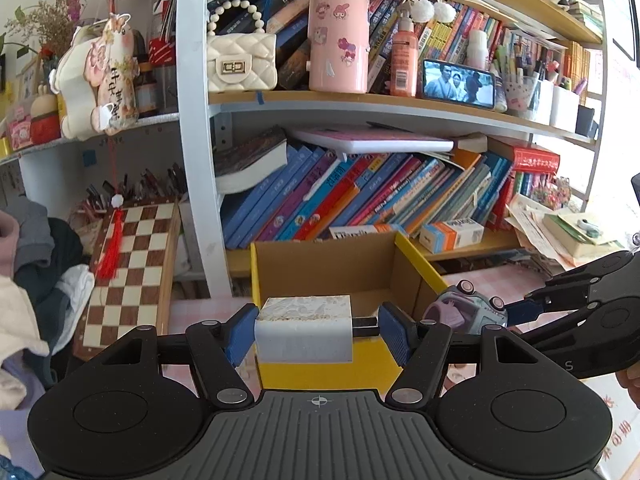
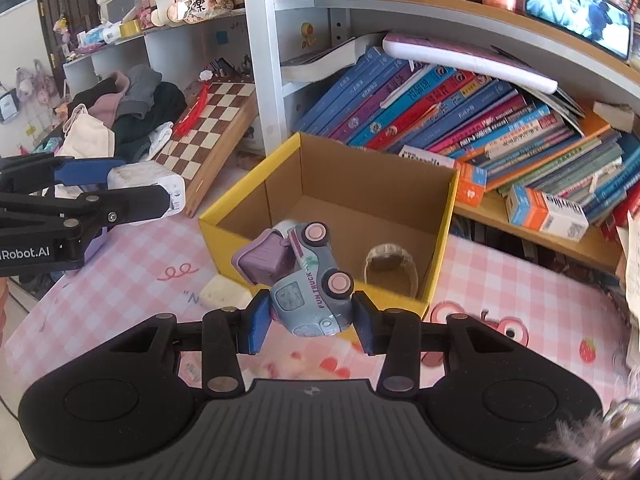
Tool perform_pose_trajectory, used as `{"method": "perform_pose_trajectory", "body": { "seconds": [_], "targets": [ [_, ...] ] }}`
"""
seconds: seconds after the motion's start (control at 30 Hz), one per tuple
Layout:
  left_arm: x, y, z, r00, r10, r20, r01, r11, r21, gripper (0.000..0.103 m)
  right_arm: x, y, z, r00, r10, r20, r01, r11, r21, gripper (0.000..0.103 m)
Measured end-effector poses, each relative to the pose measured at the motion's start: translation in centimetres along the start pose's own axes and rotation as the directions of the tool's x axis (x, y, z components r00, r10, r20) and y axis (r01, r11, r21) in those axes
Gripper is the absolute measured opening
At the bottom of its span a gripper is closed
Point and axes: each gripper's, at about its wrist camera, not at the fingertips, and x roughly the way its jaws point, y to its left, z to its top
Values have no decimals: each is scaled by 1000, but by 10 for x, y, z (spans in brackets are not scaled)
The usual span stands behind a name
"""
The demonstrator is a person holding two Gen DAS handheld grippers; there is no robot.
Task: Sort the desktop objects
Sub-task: 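Carry the charger in the left tool while the right tool carries the car to the yellow box, then lower the car into the box and open the right tool while the left tool releases the charger inside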
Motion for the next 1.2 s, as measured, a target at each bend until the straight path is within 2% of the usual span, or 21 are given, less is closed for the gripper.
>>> {"method": "perform_pose_trajectory", "body": {
  "seconds": [0.47, 0.9, 1.2],
  "targets": [
    [42, -1, 27, 999, 43, -2, -43, 999, -1, 65, 42, -29, 36, 1000, 2, 0, -2, 999, -52, 41],
    [108, -6, 27, 994, 70, -79, -69, 997, 18, 65, 100, -44, 65, 999, 0, -44, -5, 994, -112, 41],
    [151, 5, 28, 984, 103, -146, -104, 995, -1, 65, 151, -52, 81, 994, -18, -105, 4, 992, -126, 41]
  ]
}}
